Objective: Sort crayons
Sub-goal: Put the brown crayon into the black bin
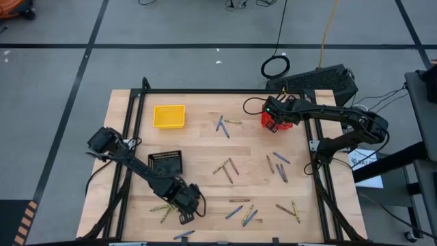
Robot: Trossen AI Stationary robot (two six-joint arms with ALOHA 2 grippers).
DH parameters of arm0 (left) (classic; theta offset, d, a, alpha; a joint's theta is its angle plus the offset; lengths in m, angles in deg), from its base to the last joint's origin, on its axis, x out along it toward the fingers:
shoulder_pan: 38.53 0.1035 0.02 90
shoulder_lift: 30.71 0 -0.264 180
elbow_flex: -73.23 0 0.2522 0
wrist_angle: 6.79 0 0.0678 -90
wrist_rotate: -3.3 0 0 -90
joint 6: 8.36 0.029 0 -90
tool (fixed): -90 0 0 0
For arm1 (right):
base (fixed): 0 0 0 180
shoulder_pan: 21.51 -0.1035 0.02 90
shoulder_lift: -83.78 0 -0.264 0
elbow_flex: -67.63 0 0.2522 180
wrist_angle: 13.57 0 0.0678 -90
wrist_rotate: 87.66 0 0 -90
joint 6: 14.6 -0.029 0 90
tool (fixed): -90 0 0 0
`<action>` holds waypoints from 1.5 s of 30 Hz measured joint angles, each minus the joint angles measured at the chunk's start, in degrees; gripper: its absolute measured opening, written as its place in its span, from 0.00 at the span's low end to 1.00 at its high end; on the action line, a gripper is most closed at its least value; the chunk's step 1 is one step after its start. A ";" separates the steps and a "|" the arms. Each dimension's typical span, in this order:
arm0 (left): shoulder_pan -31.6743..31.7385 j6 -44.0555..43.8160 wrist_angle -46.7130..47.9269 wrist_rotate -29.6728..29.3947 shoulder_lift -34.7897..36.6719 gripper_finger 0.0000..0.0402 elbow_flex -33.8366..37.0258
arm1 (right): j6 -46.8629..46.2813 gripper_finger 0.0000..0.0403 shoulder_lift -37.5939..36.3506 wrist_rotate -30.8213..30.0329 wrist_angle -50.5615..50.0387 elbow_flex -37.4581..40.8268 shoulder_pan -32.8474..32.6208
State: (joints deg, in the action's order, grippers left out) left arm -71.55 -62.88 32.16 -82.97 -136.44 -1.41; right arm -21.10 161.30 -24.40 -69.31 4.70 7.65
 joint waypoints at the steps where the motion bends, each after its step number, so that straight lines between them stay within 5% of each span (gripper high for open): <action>1: 0.00 0.17 0.02 0.00 -0.02 0.00 -0.22 | 0.14 0.24 0.00 -0.02 0.04 0.00 -0.02; 27: 2.50 2.21 22.50 -2.59 11.42 0.00 -3.17 | 0.12 0.24 0.00 -0.02 0.21 0.00 -0.02; 45: 9.93 7.22 38.34 -6.60 19.93 0.00 -3.17 | -0.14 0.24 0.00 -0.02 0.61 0.00 -0.02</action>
State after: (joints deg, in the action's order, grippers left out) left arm -61.62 -55.66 70.50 -89.57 -116.51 -4.58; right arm -21.24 161.30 -24.42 -68.70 4.70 7.63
